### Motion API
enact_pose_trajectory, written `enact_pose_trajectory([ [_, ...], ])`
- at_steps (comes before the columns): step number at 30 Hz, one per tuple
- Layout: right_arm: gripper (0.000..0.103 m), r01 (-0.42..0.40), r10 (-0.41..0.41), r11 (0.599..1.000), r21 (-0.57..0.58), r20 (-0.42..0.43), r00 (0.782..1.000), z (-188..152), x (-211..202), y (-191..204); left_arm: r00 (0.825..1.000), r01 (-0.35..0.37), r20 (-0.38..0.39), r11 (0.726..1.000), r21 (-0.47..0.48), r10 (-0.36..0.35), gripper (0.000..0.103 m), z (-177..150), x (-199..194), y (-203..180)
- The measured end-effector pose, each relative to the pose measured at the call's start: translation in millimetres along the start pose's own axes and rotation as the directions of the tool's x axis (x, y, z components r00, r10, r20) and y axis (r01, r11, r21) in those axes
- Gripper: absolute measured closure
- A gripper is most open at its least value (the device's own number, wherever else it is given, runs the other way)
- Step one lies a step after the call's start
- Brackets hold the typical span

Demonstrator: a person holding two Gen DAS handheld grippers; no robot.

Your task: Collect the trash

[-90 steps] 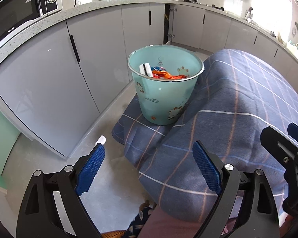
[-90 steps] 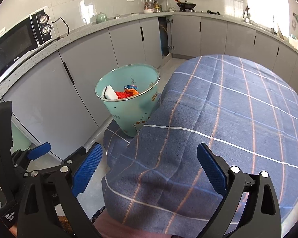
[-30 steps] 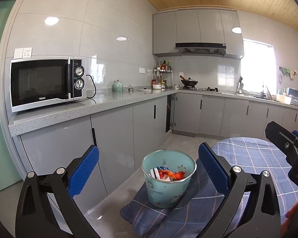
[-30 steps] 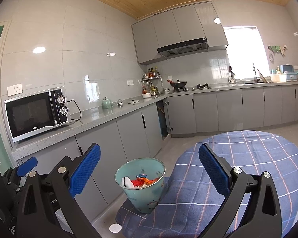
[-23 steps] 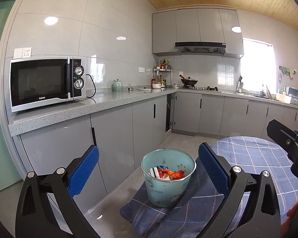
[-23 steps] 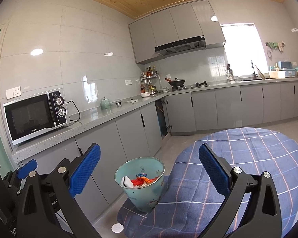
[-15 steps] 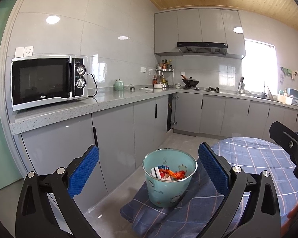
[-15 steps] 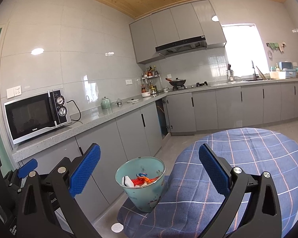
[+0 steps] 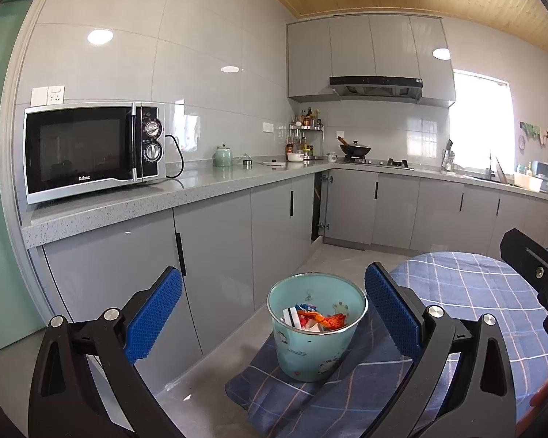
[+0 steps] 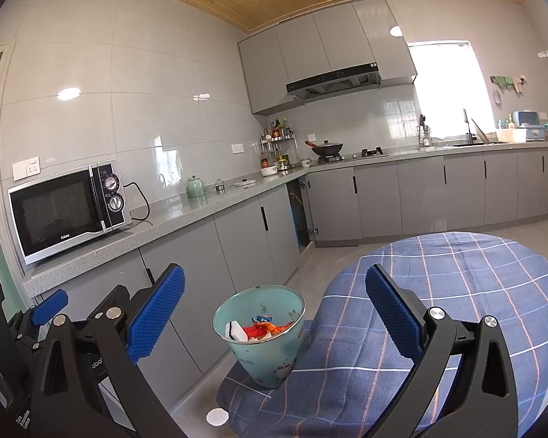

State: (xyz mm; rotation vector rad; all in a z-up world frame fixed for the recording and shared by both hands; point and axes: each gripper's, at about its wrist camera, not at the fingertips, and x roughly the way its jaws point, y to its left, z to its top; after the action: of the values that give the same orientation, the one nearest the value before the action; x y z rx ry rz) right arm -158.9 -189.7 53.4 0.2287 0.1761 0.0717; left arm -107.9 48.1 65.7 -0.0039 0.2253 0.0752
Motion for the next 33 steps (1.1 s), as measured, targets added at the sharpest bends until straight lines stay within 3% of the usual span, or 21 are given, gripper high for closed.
enact_pose_trajectory([
  [33,0.006,0.009,-0.009,1.000,-0.003,0.004,1.000,-4.4,-3.9,3.5,0.998,-0.059,-0.016,0.998,0.014,0.060,0.004,0.3,4.3,-1.3],
])
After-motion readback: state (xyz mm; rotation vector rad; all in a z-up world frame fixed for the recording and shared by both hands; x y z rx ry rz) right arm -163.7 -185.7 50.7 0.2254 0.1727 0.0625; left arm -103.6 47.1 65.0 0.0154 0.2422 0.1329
